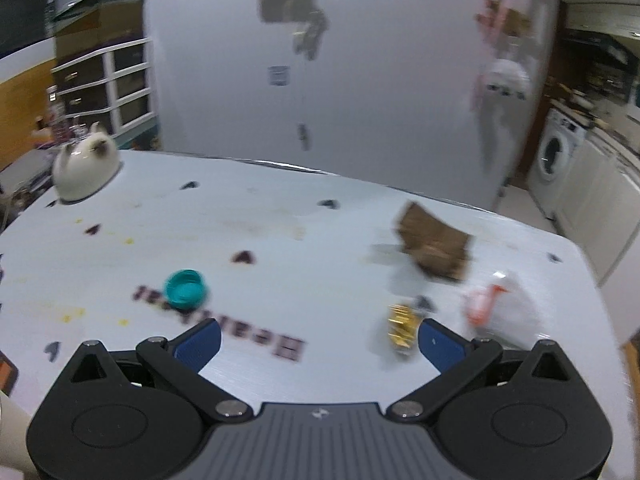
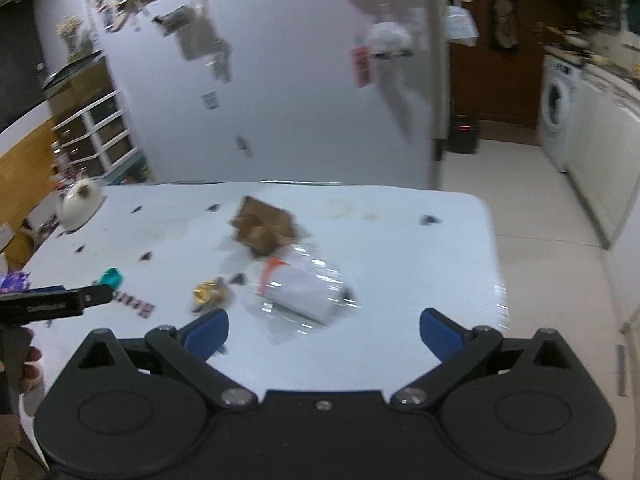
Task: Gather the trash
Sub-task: 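Move both tools over the table toward the cap and gold wrapper, then grasp the teal bottle cap with the left gripper while the right gripper grasps the gold foil wrapper, then carry the teal cap and gold wrapper with both tools down over the bin, then open both grippers to drop the cap and wrapper into the bin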
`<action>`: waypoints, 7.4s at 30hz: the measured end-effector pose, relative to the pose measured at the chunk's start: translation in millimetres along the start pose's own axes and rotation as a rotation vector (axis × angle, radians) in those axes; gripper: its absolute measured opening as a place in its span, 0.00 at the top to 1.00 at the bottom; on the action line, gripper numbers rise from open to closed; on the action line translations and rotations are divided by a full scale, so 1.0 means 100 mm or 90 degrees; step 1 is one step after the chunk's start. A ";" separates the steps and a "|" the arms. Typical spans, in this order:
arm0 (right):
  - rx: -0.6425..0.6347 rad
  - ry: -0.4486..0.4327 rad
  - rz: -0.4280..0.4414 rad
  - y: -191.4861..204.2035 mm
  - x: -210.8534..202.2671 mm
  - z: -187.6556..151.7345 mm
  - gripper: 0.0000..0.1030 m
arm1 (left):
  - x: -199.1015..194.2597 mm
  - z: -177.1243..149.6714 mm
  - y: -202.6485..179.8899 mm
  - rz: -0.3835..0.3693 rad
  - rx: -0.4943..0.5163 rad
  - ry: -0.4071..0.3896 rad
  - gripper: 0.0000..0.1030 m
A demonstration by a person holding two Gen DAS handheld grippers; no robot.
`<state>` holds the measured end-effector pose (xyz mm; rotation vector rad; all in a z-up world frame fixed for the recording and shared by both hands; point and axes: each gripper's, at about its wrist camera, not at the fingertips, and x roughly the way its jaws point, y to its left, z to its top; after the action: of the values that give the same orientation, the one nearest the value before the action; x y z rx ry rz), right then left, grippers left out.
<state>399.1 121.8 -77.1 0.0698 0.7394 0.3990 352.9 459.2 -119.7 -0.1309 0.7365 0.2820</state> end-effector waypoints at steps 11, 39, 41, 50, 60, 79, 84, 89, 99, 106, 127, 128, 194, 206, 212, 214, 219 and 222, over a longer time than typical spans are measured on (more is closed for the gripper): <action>-0.038 0.038 0.094 0.64 1.03 0.39 0.00 | 0.69 0.03 0.71 0.048 -0.052 0.012 0.00; 0.008 0.186 0.140 1.28 2.52 0.09 0.49 | 1.66 -0.01 1.08 0.080 -0.026 0.028 0.17; 0.001 0.179 0.136 1.29 2.52 0.09 0.53 | 1.67 0.01 1.10 0.083 -0.028 0.023 0.26; -0.037 0.189 0.145 1.25 2.44 0.06 0.60 | 1.62 0.05 1.08 0.085 -0.034 0.032 0.51; -0.050 0.214 0.133 1.15 2.21 -0.07 0.61 | 1.29 -0.12 0.77 0.028 -0.040 0.077 0.52; -0.030 0.143 0.089 0.85 1.40 -0.14 0.61 | 0.20 -0.26 0.15 -0.029 -0.016 0.095 0.52; -0.037 0.125 0.082 0.79 1.14 -0.19 0.61 | -0.03 -0.29 0.00 -0.040 -0.007 0.084 0.52; -0.047 0.102 0.071 0.69 0.86 -0.23 0.61 | -0.24 -0.33 -0.18 -0.050 0.008 0.073 0.52; -0.027 0.072 0.034 0.38 0.31 -0.37 0.61 | -0.51 -0.49 -0.65 -0.093 0.053 0.071 0.52; -0.006 0.050 -0.005 -0.06 -0.04 -0.49 0.61 | -0.70 -0.59 -1.24 -0.120 0.089 0.060 0.52; 0.011 0.046 -0.037 -2.34 -1.00 -0.87 0.61 | -1.15 -1.17 -3.74 -0.145 0.119 0.066 0.52; 0.014 0.049 -0.040 -2.48 -1.02 -0.91 0.61 | -1.14 -1.21 -3.87 -0.149 0.122 0.070 0.52; 0.380 0.328 -0.083 -5.51 2.36 -4.78 0.60 | 3.26 -4.79 -5.91 -0.168 0.175 0.418 0.51; 0.358 0.338 -0.065 -5.49 2.48 -4.83 0.37 | 3.40 -4.88 -5.97 -0.194 0.198 0.438 0.51; 0.347 0.355 -0.073 -5.47 2.43 -4.88 0.37 | 3.42 -4.92 -5.95 -0.179 0.195 0.458 0.33; 0.343 0.359 -0.076 -5.47 2.40 -4.89 0.36 | 3.40 -4.93 -5.92 -0.174 0.200 0.465 0.33; 0.334 0.365 -0.083 -5.47 2.34 -4.89 0.36 | 3.35 -4.92 -5.84 -0.162 0.202 0.476 0.31; 0.326 0.365 -0.087 -5.45 2.30 -4.86 0.36 | 3.31 -4.90 -5.81 -0.154 0.205 0.476 0.24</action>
<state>407.3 -331.8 -693.5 0.3963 1.3946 0.0835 444.8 -132.6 -693.6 -0.0133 1.4830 -0.1370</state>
